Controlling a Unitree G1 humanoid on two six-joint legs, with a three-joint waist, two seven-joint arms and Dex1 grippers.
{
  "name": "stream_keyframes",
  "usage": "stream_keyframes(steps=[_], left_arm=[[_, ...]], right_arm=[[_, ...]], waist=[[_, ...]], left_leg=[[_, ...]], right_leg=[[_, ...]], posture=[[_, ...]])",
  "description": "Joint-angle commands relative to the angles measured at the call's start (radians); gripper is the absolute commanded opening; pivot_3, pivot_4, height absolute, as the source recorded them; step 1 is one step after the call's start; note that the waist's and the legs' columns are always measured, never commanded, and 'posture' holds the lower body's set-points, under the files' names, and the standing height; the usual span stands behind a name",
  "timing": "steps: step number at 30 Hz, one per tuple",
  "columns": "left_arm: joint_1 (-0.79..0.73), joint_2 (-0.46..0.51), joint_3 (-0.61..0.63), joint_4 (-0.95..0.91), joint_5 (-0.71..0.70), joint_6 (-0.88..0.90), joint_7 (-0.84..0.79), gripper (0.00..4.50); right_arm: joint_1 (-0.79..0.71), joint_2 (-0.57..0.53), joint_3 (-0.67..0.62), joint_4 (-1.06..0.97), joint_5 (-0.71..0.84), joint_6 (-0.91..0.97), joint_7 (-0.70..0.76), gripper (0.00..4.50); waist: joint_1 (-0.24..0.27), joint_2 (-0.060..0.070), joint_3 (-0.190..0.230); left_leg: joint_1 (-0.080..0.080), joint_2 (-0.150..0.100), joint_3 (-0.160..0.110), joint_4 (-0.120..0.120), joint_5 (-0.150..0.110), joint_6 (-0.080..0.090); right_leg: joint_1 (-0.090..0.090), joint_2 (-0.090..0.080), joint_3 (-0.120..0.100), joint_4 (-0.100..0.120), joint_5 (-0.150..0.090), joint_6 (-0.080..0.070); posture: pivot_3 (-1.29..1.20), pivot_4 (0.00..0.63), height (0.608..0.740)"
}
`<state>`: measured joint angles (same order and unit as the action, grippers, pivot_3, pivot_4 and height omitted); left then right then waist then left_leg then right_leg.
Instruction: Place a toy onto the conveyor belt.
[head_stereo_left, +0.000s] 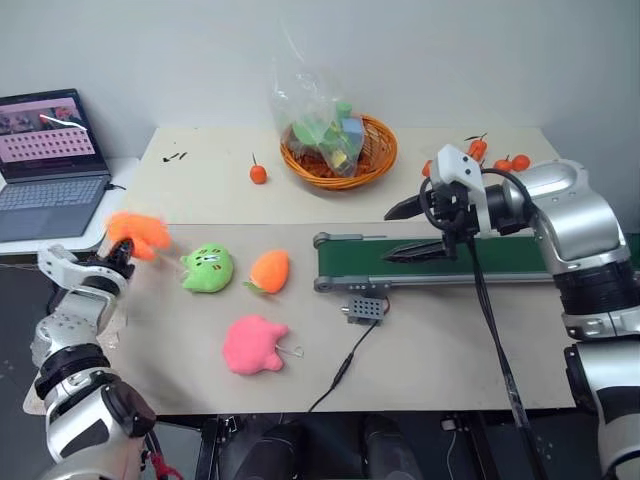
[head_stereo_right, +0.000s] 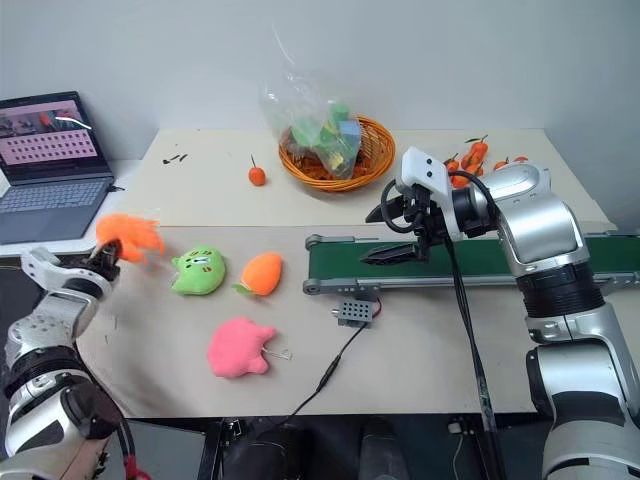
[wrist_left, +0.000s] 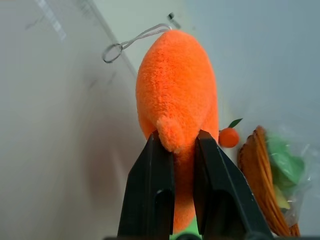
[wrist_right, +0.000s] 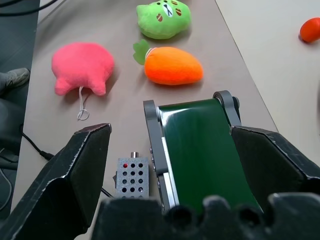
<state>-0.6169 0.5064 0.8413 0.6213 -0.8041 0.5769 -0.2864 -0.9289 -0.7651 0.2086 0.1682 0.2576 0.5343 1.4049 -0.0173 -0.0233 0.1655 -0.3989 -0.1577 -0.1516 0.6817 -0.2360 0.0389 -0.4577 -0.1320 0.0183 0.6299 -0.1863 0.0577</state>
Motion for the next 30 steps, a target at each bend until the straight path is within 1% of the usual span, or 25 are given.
stream_keyframes(steps=[1,3,5,6,7,8,9,12,13,15,18,22,24,30], left_arm=[[-0.039,-0.026,-0.032,-0.311,-0.087,0.038,0.075,0.51],[-0.010,0.000,-0.174,-0.504,0.000,0.037,0.066,0.51],[0.025,0.026,-0.265,-0.598,0.072,0.027,0.058,0.51],[0.068,0.076,-0.357,-0.644,0.216,-0.041,0.072,0.51],[0.131,0.157,-0.468,-0.685,0.388,-0.113,0.077,0.51],[0.194,0.227,-0.554,-0.721,0.542,-0.208,0.073,0.51],[0.253,0.283,-0.611,-0.743,0.659,-0.305,0.065,0.51],[0.365,0.383,-0.685,-0.729,0.859,-0.512,0.080,0.51],[0.404,0.418,-0.703,-0.709,0.939,-0.604,0.102,0.51],[0.449,0.460,-0.722,-0.673,1.057,-0.735,0.150,0.51],[0.487,0.526,-0.761,-0.617,1.245,-0.941,0.254,0.51],[0.467,0.556,-0.819,-0.561,1.416,-1.128,0.365,0.51],[0.445,0.548,-0.841,-0.539,1.462,-1.182,0.394,0.51],[0.220,0.427,-0.996,-0.422,1.538,-1.284,0.369,0.51]], right_arm=[[-0.021,-0.003,-0.028,-0.010,0.008,-0.006,-0.007,4.50],[-0.022,-0.003,-0.028,-0.009,0.009,-0.007,-0.007,4.50],[-0.023,-0.003,-0.027,-0.007,0.009,-0.008,-0.007,4.50],[-0.024,-0.002,-0.027,-0.006,0.009,-0.009,-0.008,4.50],[-0.025,-0.002,-0.027,-0.004,0.009,-0.011,-0.007,4.50],[-0.027,-0.001,-0.028,-0.003,0.009,-0.012,-0.007,4.50],[-0.028,-0.001,-0.028,-0.001,0.009,-0.013,-0.007,4.50],[-0.029,0.001,-0.028,0.004,0.008,-0.017,-0.007,4.50],[-0.029,0.000,-0.028,0.004,0.008,-0.019,-0.008,4.50],[-0.027,0.001,-0.029,0.005,0.009,-0.020,-0.008,4.50],[-0.017,-0.001,-0.033,-0.002,0.011,-0.019,-0.011,4.50],[-0.008,0.002,-0.037,-0.012,0.015,-0.013,-0.021,4.50],[-0.003,0.002,-0.040,-0.019,0.019,-0.009,-0.025,4.50],[0.015,0.001,-0.057,-0.049,0.031,0.009,-0.042,4.50]], waist=[[0.002,0.000,0.000],[0.003,-0.001,0.000],[0.005,-0.001,0.000],[0.005,0.000,0.000],[0.004,0.000,0.000],[-0.004,0.000,0.000],[-0.009,0.000,0.000],[-0.013,0.001,0.000],[-0.013,0.001,0.000],[-0.009,0.001,0.000],[0.001,0.001,0.000],[0.005,0.002,0.000],[0.006,0.001,0.000],[0.015,0.002,0.000]], left_leg=[[0.000,0.000,0.000,0.001,0.000,0.000],[-0.001,0.000,0.000,0.001,0.000,0.000],[-0.001,0.000,0.000,0.002,0.000,0.000],[-0.001,0.000,0.000,0.001,0.000,0.000],[0.000,0.000,0.001,0.001,0.000,0.000],[0.000,0.000,0.002,0.001,0.000,0.001],[0.002,0.000,0.006,-0.001,-0.001,0.001],[0.012,0.002,0.019,-0.011,-0.002,0.003],[0.012,0.003,0.019,-0.012,-0.002,0.003],[0.013,0.006,0.021,-0.013,-0.005,0.009],[0.013,0.011,0.024,-0.013,-0.006,0.009],[0.014,0.014,0.026,-0.013,-0.007,0.009],[0.013,0.014,0.026,-0.013,-0.008,0.010],[0.013,0.015,0.027,-0.012,-0.008,0.010]], right_leg=[[0.000,0.000,0.000,0.000,0.000,0.000],[0.000,0.000,0.000,0.000,0.000,0.000],[0.001,0.000,0.000,0.000,0.000,0.001],[0.001,0.000,0.000,0.000,0.000,0.001],[0.001,0.000,0.001,0.000,0.001,0.001],[0.001,0.000,0.002,0.000,0.001,0.001],[0.000,0.001,0.005,0.000,0.001,0.000],[0.001,0.002,0.018,-0.001,0.001,0.000],[0.000,0.003,0.019,-0.002,0.001,0.000],[0.000,0.005,0.019,-0.002,0.002,-0.001],[0.000,0.009,0.020,-0.003,0.004,-0.003],[0.000,0.011,0.020,-0.004,0.004,-0.003],[0.000,0.011,0.020,-0.005,0.004,-0.003],[-0.001,0.012,0.019,-0.005,0.005,-0.003]], posture=[[0.00,0.150,0.740],[0.00,0.150,0.740],[0.00,0.150,0.740],[0.00,0.150,0.740],[0.00,0.150,0.740],[0.00,0.150,0.740],[0.00,0.150,0.740],[0.00,0.150,0.740],[0.00,0.150,0.740],[0.00,0.150,0.740],[0.00,0.150,0.740],[0.00,0.150,0.740],[0.00,0.150,0.740],[0.00,0.150,0.740]])
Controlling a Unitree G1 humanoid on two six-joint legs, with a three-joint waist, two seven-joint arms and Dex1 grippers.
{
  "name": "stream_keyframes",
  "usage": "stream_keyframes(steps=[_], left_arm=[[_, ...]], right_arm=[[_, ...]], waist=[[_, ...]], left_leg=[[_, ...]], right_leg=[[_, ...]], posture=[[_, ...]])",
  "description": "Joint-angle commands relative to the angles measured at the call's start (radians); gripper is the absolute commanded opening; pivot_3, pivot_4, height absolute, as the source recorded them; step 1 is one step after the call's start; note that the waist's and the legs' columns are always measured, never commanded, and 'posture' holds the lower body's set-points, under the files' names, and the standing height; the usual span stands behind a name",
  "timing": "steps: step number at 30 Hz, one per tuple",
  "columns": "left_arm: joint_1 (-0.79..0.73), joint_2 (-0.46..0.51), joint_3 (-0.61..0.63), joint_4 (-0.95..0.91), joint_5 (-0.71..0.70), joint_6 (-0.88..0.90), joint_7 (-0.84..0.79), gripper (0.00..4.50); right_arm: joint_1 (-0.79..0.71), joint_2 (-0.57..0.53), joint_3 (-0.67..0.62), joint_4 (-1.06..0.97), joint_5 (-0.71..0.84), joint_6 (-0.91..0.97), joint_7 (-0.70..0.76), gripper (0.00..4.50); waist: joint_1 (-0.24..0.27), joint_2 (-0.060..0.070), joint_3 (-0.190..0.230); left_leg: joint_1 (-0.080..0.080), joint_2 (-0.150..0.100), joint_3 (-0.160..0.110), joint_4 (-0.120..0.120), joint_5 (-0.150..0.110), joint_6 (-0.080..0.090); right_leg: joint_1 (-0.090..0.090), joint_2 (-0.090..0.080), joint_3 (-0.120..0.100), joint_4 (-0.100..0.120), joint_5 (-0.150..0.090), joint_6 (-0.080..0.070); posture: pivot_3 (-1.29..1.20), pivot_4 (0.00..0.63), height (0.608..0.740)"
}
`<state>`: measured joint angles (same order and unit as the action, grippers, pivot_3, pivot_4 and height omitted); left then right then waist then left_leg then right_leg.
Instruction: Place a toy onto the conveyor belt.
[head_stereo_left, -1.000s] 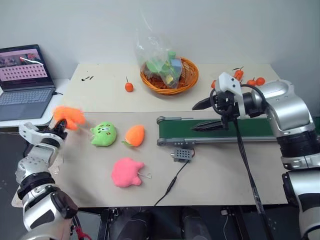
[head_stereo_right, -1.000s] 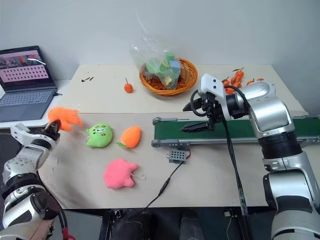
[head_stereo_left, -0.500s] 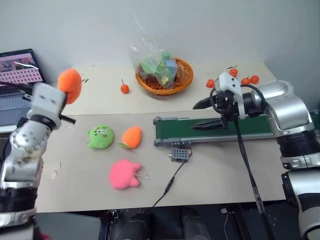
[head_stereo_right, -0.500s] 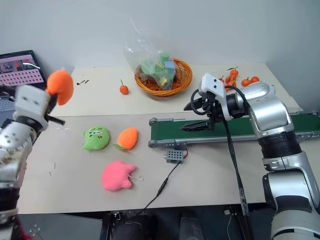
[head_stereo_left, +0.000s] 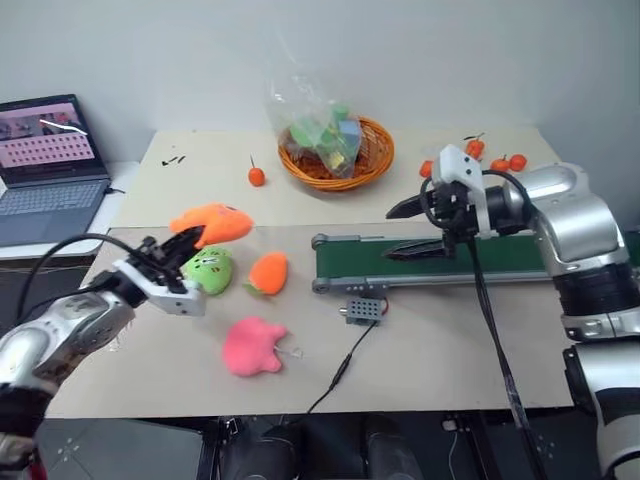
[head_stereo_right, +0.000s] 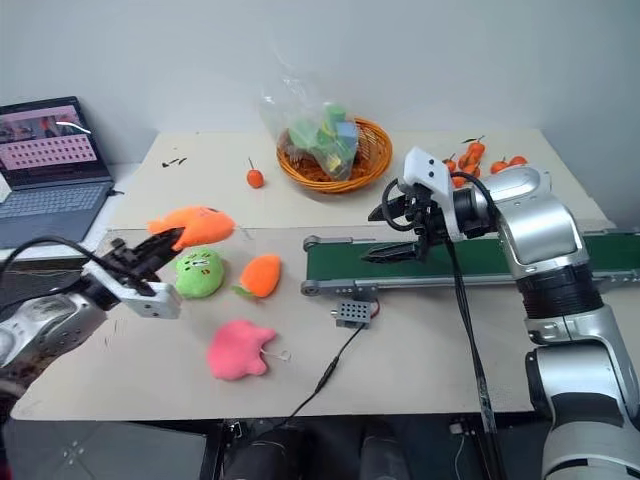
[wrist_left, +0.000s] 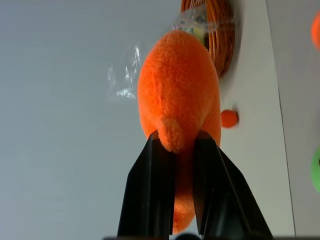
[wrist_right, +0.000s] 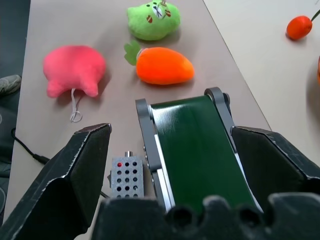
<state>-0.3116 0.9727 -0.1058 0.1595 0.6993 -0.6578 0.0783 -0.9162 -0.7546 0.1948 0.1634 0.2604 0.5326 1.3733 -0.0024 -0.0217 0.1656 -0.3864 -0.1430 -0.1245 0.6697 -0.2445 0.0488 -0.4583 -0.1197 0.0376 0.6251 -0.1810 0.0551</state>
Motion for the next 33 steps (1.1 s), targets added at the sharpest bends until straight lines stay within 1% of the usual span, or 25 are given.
stream_keyframes(steps=[1,7,10,12,15,22,25,28,33], left_arm=[[-0.109,-0.059,-0.066,0.056,0.043,-0.057,0.001,0.51],[-0.217,-0.182,-0.195,0.114,0.082,-0.141,-0.040,0.51],[-0.286,-0.235,-0.244,0.191,0.093,-0.182,-0.045,0.51],[-0.328,-0.268,-0.264,0.239,0.089,-0.199,-0.046,0.51],[-0.397,-0.305,-0.309,0.314,0.122,-0.228,-0.042,0.51],[-0.555,-0.361,-0.391,0.512,0.198,-0.298,0.016,0.51],[-0.582,-0.376,-0.423,0.559,0.231,-0.308,0.047,0.51],[-0.612,-0.386,-0.487,0.609,0.312,-0.313,0.100,0.51],[-0.653,-0.397,-0.527,0.676,0.347,-0.309,0.154,0.51]], right_arm=[[0.008,-0.009,-0.045,-0.054,0.029,0.015,-0.015,4.50],[0.047,-0.028,-0.077,-0.129,0.050,0.057,-0.049,4.50],[0.081,-0.043,-0.097,-0.177,0.065,0.085,-0.073,4.50],[0.104,-0.054,-0.108,-0.207,0.075,0.102,-0.085,4.50],[0.136,-0.069,-0.129,-0.251,0.090,0.129,-0.112,4.50],[0.202,-0.111,-0.174,-0.328,0.127,0.173,-0.162,4.50],[0.212,-0.117,-0.178,-0.345,0.141,0.183,-0.177,4.50],[0.212,-0.118,-0.177,-0.350,0.148,0.189,-0.187,4.50],[0.210,-0.122,-0.174,-0.353,0.158,0.195,-0.199,4.50]], waist=[[0.001,0.000,0.000],[-0.008,0.000,0.000],[-0.010,0.000,0.000],[-0.009,0.000,0.000],[-0.010,0.000,0.000],[-0.009,0.000,0.000],[-0.010,0.000,0.000],[-0.009,-0.001,0.000],[-0.008,-0.001,0.000]], left_leg=[[0.000,0.000,0.000,0.000,0.000,0.000],[0.000,0.000,0.004,0.001,-0.001,0.001],[-0.002,0.001,0.005,0.007,-0.002,0.000],[-0.002,0.001,0.006,0.008,-0.004,0.003],[-0.002,0.001,0.007,0.010,-0.004,0.004],[-0.002,0.001,0.010,0.011,-0.005,0.005],[-0.001,0.001,0.012,0.011,-0.006,0.006],[-0.001,0.001,0.013,0.011,-0.006,0.006],[-0.001,0.001,0.014,0.012,-0.006,0.007]], right_leg=[[0.000,0.000,0.000,0.000,0.000,0.000],[-0.001,-0.001,0.000,0.001,0.000,0.001],[-0.001,0.000,0.000,0.001,0.001,0.001],[-0.001,0.000,0.000,0.001,0.002,0.003],[0.000,0.000,0.001,0.000,0.004,0.004],[-0.001,-0.001,0.001,-0.001,0.005,0.005],[-0.001,-0.001,0.001,-0.001,0.005,0.006],[0.000,-0.001,0.002,-0.001,0.005,0.006],[-0.001,-0.001,0.002,-0.001,0.006,0.006]], posture=[[0.00,0.150,0.740],[0.00,0.150,0.740],[0.00,0.150,0.740],[0.00,0.150,0.740],[0.00,0.150,0.740],[0.00,0.150,0.740],[0.00,0.150,0.740],[0.00,0.150,0.740],[0.00,0.150,0.740]])
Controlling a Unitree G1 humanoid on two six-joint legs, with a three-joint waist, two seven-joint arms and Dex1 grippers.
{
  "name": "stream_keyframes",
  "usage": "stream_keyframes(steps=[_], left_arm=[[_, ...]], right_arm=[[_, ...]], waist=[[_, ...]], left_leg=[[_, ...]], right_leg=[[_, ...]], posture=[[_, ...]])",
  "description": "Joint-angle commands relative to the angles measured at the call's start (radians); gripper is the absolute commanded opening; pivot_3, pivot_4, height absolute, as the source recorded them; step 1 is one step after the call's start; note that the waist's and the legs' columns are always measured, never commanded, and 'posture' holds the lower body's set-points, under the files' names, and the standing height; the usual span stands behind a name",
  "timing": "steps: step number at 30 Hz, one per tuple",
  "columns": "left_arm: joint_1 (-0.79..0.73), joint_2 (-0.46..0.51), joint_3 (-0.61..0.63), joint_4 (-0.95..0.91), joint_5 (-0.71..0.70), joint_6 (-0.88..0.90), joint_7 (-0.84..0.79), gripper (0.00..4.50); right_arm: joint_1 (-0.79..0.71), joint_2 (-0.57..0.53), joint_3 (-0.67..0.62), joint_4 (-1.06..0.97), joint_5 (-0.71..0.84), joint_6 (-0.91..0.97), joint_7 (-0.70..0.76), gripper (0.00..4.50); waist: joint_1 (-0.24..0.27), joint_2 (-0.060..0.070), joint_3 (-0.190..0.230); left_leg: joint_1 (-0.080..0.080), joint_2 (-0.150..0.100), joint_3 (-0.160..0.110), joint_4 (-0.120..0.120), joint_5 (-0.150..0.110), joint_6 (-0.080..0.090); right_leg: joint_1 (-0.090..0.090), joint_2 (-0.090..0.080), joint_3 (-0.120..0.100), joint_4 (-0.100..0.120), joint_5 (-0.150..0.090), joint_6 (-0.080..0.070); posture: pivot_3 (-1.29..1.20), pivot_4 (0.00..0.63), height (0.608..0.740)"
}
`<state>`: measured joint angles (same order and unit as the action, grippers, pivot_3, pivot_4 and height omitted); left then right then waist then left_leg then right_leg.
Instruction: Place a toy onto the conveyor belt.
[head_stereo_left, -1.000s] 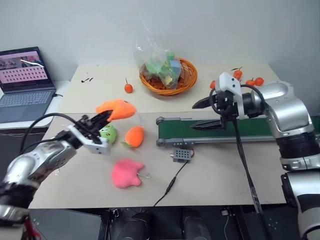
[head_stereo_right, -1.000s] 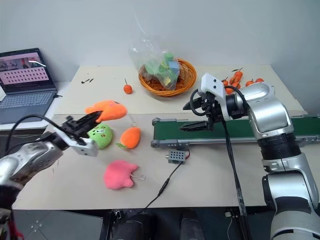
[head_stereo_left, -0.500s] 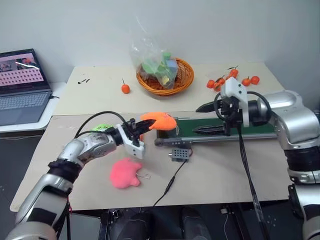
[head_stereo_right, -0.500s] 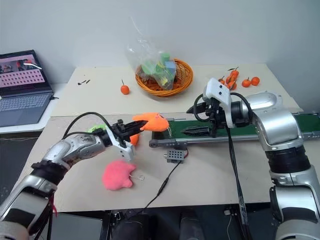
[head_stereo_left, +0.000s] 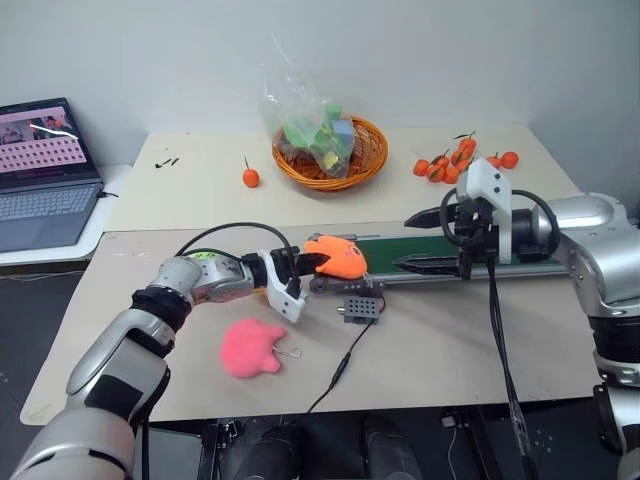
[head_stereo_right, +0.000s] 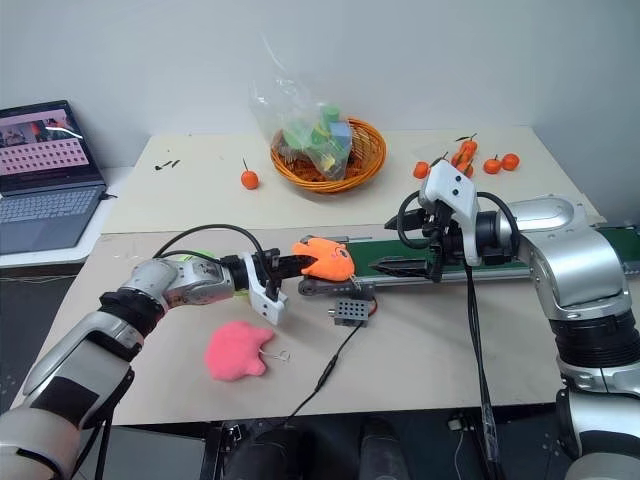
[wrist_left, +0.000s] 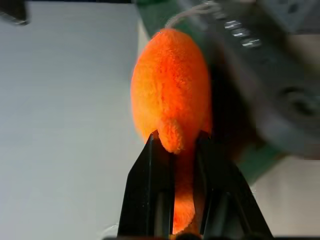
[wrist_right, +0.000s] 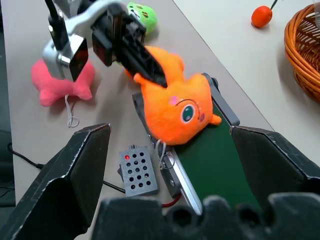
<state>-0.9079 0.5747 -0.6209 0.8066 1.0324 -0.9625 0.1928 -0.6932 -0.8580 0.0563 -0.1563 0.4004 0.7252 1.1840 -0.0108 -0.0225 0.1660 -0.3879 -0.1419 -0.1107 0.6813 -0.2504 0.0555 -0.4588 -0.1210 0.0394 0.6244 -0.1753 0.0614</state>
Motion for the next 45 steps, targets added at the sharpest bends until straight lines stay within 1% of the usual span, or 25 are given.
stream_keyframes(steps=[1,4,6,7,9,10,11,13,16,19,20,22,24,25,27,28,29,30,32,35,37,39,41,43,45], left_arm=[[-0.062,-0.002,-0.017,0.043,0.015,0.002,0.041,0.51],[-0.072,-0.006,-0.029,0.067,0.014,0.006,0.043,0.51],[-0.074,-0.004,-0.034,0.078,0.010,-0.001,0.041,1.09],[-0.076,-0.004,-0.035,0.084,0.007,-0.004,0.037,1.28],[-0.076,-0.002,-0.035,0.087,-0.001,-0.008,0.030,2.10],[-0.076,-0.001,-0.033,0.087,-0.006,-0.011,0.025,2.37],[-0.076,0.000,-0.029,0.089,-0.015,-0.013,0.018,2.80],[-0.073,0.001,-0.021,0.093,-0.042,-0.018,-0.007,3.54],[-0.059,0.009,-0.011,0.075,-0.087,-0.034,-0.052,4.46],[-0.039,0.015,0.015,0.053,-0.162,-0.031,-0.128,4.46],[-0.026,0.016,0.043,0.047,-0.243,-0.017,-0.203,4.46],[0.009,0.005,0.118,0.021,-0.466,0.046,-0.389,4.46],[0.076,-0.016,0.187,-0.091,-0.781,0.213,-0.670,4.46],[0.117,-0.019,0.214,-0.178,-0.927,0.342,-0.814,4.46],[0.194,0.002,0.249,-0.367,-1.159,0.629,-1.043,4.46],[0.231,0.025,0.257,-0.458,-1.253,0.775,-1.130,4.46],[0.268,0.053,0.266,-0.544,-1.317,0.899,-1.187,4.46],[0.296,0.070,0.279,-0.608,-1.356,0.984,-1.212,4.46],[0.334,0.091,0.321,-0.719,-1.430,1.159,-1.206,4.46],[0.351,0.105,0.409,-0.844,-1.532,1.336,-1.168,4.46],[0.350,0.108,0.471,-0.901,-1.579,1.420,-1.139,4.46],[0.354,0.130,0.530,-0.959,-1.622,1.487,-1.133,4.46],[0.379,0.186,0.603,-1.024,-1.688,1.564,-1.151,4.46],[0.394,0.217,0.658,-1.056,-1.735,1.620,-1.154,4.46],[0.398,0.226,0.701,-1.059,-1.754,1.650,-1.130,4.46]], right_arm=[[-0.014,-0.019,-0.034,-0.034,0.021,0.003,-0.012,4.50],[-0.015,-0.020,-0.029,-0.033,0.025,0.004,-0.016,4.50],[-0.022,-0.018,-0.023,-0.024,0.024,0.000,-0.016,4.50],[-0.026,-0.016,-0.020,-0.020,0.023,-0.002,-0.016,4.50],[-0.029,-0.015,-0.017,-0.018,0.022,-0.004,-0.015,4.50],[-0.031,-0.014,-0.016,-0.017,0.022,-0.005,-0.015,4.50],[-0.032,-0.013,-0.015,-0.015,0.021,-0.006,-0.014,4.50],[-0.036,-0.011,-0.011,-0.010,0.020,-0.010,-0.014,4.50],[-0.041,-0.008,-0.005,-0.005,0.019,-0.013,-0.011,4.50],[-0.043,-0.008,-0.003,-0.001,0.018,-0.015,-0.009,4.50],[-0.045,-0.007,-0.001,0.001,0.018,-0.016,-0.008,4.50],[-0.048,-0.006,0.001,0.005,0.018,-0.018,-0.006,4.50],[-0.051,-0.008,0.003,0.013,0.015,-0.024,0.000,4.50],[-0.054,-0.009,0.005,0.019,0.014,-0.028,0.003,4.50],[-0.061,-0.006,0.008,0.034,0.012,-0.035,0.007,4.50],[-0.065,-0.001,0.011,0.040,0.010,-0.038,0.007,4.50],[-0.068,0.009,0.017,0.045,0.010,-0.042,0.005,4.50],[-0.071,0.021,0.023,0.049,0.011,-0.045,0.003,4.50],[-0.077,0.048,0.034,0.055,0.011,-0.050,-0.005,4.50],[-0.083,0.075,0.043,0.057,0.017,-0.051,-0.004,4.50],[-0.086,0.081,0.049,0.064,0.012,-0.057,0.004,4.50],[-0.092,0.078,0.060,0.076,0.005,-0.070,0.023,4.50],[-0.107,0.063,0.074,0.108,-0.011,-0.095,0.056,4.50],[-0.121,0.058,0.082,0.134,-0.022,-0.115,0.078,4.50],[-0.134,0.064,0.086,0.151,-0.026,-0.126,0.089,4.50]], waist=[[0.001,0.000,0.000],[0.001,0.000,0.000],[0.000,0.000,0.000],[0.000,0.000,0.000],[0.000,0.000,0.000],[0.001,0.000,0.000],[0.001,0.000,0.000],[0.001,0.000,0.000],[-0.001,0.000,0.000],[-0.002,0.000,0.000],[-0.002,0.000,0.000],[-0.003,0.000,0.000],[-0.004,0.000,0.000],[-0.004,0.000,0.000],[-0.004,0.000,0.000],[-0.006,0.000,0.000],[-0.009,0.000,0.000],[-0.013,0.000,0.000],[-0.017,0.000,0.000],[-0.018,0.000,0.000],[-0.016,0.000,0.000],[-0.014,0.000,0.000],[-0.015,0.000,0.000],[-0.018,0.000,0.000],[-0.015,0.000,0.000]], left_leg=[[0.000,0.000,0.000,0.000,0.000,0.000],[0.000,0.000,0.000,0.001,0.000,0.000],[0.000,0.000,0.001,0.001,0.000,0.000],[0.000,0.000,0.001,0.001,0.000,0.001],[0.000,0.000,0.001,0.001,0.000,0.000],[0.000,0.000,0.001,0.001,0.000,0.000],[0.000,0.000,0.001,0.001,0.000,0.001],[0.000,0.000,0.001,0.001,0.000,0.001],[0.000,0.000,0.001,0.001,0.000,0.001],[0.000,0.000,0.001,0.001,0.000,0.001],[0.000,0.000,0.001,0.001,0.000,0.001],[0.000,0.000,0.001,0.001,-0.001,0.001],[0.000,0.000,0.001,0.002,-0.001,0.001],[0.000,0.000,0.002,0.002,-0.001,0.002],[-0.001,0.001,0.002,0.003,-0.002,0.003],[-0.002,0.001,0.002,0.004,-0.002,0.003],[-0.002,0.001,0.002,0.004,-0.002,0.004],[-0.002,0.001,0.002,0.004,-0.003,0.004],[-0.001,0.001,0.002,0.004,-0.003,0.004],[0.000,0.002,0.002,0.004,-0.002,0.003],[0.000,0.002,0.001,0.004,-0.001,0.002],[0.002,0.002,0.002,0.004,-0.001,0.002],[0.002,0.002,0.002,0.004,-0.001,0.001],[0.002,0.002,0.002,0.004,-0.002,0.000],[0.003,0.003,0.002,0.004,-0.003,-0.001]], right_leg=[[0.000,0.000,0.000,0.000,0.000,0.000],[0.000,0.000,0.000,0.000,0.000,0.000],[0.000,0.000,0.000,0.000,0.000,0.000],[0.000,0.000,0.000,0.000,0.000,0.000],[0.000,0.000,0.000,0.000,0.000,0.000],[0.000,0.000,0.000,0.000,0.000,0.000],[0.000,0.000,0.000,0.000,0.000,0.000],[0.000,0.000,0.000,0.000,0.000,0.000],[0.000,0.000,0.000,0.000,0.000,0.001],[0.000,0.000,0.000,0.000,0.000,0.001],[0.000,0.000,0.000,0.000,0.000,0.001],[0.000,0.000,0.001,0.000,0.000,0.001],[-0.001,0.000,0.000,0.001,0.000,0.000],[-0.002,-0.001,0.000,0.002,0.000,0.000],[-0.002,-0.001,0.000,0.002,0.000,0.000],[-0.002,-0.001,0.000,0.001,0.000,0.000],[-0.002,-0.001,0.000,0.002,0.000,0.000],[-0.002,-0.001,0.000,0.002,0.000,0.000],[-0.002,0.000,0.000,0.002,0.000,0.000],[-0.001,0.001,0.000,0.002,0.001,-0.001],[-0.001,0.001,0.000,0.002,0.002,-0.001],[0.000,0.001,0.000,0.002,0.002,-0.001],[0.001,0.001,0.000,0.001,0.002,-0.001],[0.000,0.003,0.001,0.001,0.002,-0.001],[0.000,0.003,0.001,0.001,0.002,-0.002]], posture=[[0.00,0.150,0.740],[0.00,0.150,0.740],[0.00,0.150,0.740],[0.00,0.150,0.740],[0.00,0.150,0.740],[0.00,0.150,0.740],[0.00,0.150,0.740],[0.00,0.150,0.740],[0.00,0.150,0.740],[0.00,0.150,0.740],[0.00,0.150,0.740],[0.00,0.150,0.740],[0.00,0.150,0.740],[0.00,0.150,0.740],[0.00,0.150,0.740],[0.00,0.150,0.740],[0.00,0.150,0.740],[0.00,0.150,0.740],[0.00,0.150,0.740],[0.00,0.150,0.740],[0.00,0.150,0.740],[0.00,0.150,0.740],[0.00,0.150,0.740],[0.00,0.150,0.740],[0.00,0.150,0.740]])
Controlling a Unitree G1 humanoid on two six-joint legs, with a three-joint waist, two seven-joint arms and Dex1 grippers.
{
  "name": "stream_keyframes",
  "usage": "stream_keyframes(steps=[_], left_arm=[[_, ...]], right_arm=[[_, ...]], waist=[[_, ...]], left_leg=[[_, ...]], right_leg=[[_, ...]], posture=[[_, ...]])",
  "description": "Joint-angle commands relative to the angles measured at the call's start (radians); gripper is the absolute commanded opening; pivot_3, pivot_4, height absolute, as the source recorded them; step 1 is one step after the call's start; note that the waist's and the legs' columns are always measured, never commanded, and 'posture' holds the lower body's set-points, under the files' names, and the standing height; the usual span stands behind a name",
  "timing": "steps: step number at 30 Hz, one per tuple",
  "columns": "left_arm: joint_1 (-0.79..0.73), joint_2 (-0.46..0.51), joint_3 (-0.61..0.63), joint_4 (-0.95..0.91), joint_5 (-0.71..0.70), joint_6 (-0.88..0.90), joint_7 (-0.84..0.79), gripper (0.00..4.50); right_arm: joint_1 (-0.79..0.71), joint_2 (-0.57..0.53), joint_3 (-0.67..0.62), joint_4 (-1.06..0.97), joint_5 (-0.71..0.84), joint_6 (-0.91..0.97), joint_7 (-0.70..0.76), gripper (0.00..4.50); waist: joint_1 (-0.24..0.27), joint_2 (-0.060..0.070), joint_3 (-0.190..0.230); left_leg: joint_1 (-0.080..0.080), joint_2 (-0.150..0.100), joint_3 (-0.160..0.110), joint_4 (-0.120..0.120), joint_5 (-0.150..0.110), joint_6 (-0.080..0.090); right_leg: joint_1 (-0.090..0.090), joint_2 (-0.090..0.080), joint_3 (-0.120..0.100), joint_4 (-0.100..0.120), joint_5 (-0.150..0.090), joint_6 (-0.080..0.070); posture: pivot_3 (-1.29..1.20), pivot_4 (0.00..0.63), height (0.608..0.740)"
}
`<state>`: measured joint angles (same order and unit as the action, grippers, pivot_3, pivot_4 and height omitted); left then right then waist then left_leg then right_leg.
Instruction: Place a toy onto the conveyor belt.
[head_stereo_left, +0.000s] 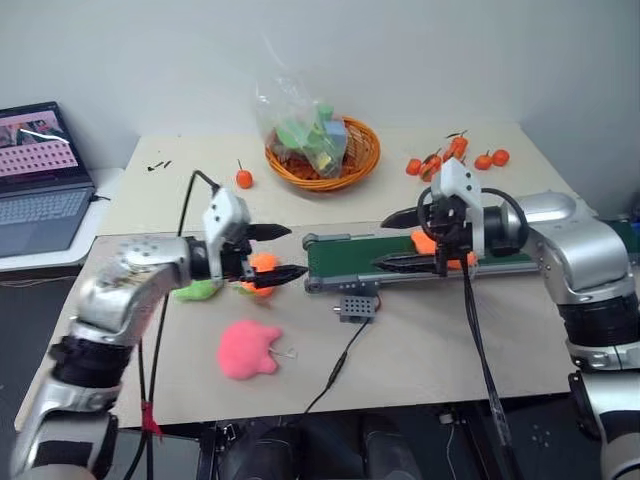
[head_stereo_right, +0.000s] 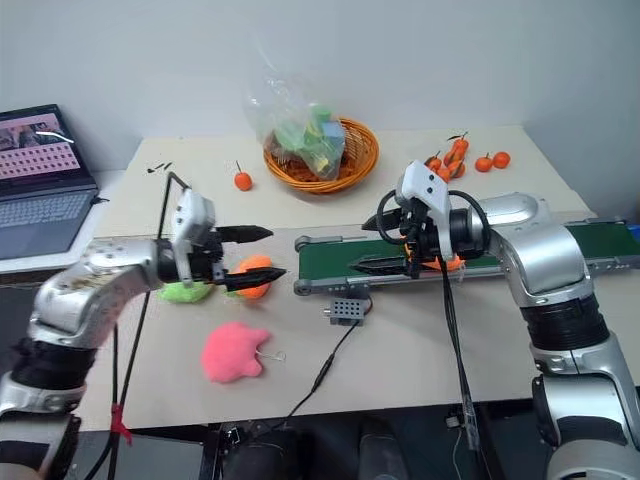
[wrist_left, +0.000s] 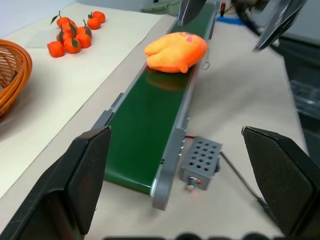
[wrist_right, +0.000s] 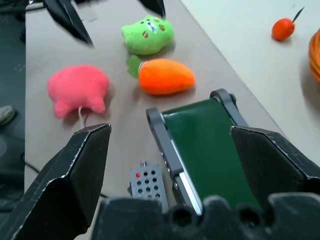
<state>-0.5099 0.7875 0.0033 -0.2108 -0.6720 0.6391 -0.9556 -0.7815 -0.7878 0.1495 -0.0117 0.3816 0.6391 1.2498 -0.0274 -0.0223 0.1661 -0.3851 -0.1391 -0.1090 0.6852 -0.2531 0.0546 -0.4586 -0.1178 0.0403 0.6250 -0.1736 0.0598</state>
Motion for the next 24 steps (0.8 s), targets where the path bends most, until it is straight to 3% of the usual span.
stream_keyframes(steps=[1,12,24], left_arm=[[0.001,0.013,0.098,-0.042,-0.050,0.055,0.035,4.46],[0.015,-0.057,0.178,-0.118,-0.079,0.123,0.201,4.46],[0.011,-0.034,0.172,-0.120,-0.068,0.133,0.214,4.46]], right_arm=[[-0.051,0.003,-0.004,0.014,-0.008,-0.044,0.027,4.50],[-0.078,0.056,0.004,0.044,-0.011,-0.055,0.037,4.50],[-0.087,0.076,0.010,0.068,-0.015,-0.070,0.045,4.50]], waist=[[0.003,0.000,0.000],[0.012,0.000,0.000],[0.011,0.000,0.000]], left_leg=[[0.000,0.000,0.000,0.000,0.000,0.000],[0.000,0.003,0.000,0.000,0.000,-0.005],[0.000,0.004,0.001,0.000,0.000,-0.004]], right_leg=[[0.000,0.000,0.000,0.000,0.000,0.000],[0.001,0.004,0.000,-0.002,0.002,-0.002],[0.001,0.005,0.001,-0.002,0.002,-0.003]], posture=[[0.00,0.150,0.740],[0.00,0.150,0.740],[0.00,0.150,0.740]])
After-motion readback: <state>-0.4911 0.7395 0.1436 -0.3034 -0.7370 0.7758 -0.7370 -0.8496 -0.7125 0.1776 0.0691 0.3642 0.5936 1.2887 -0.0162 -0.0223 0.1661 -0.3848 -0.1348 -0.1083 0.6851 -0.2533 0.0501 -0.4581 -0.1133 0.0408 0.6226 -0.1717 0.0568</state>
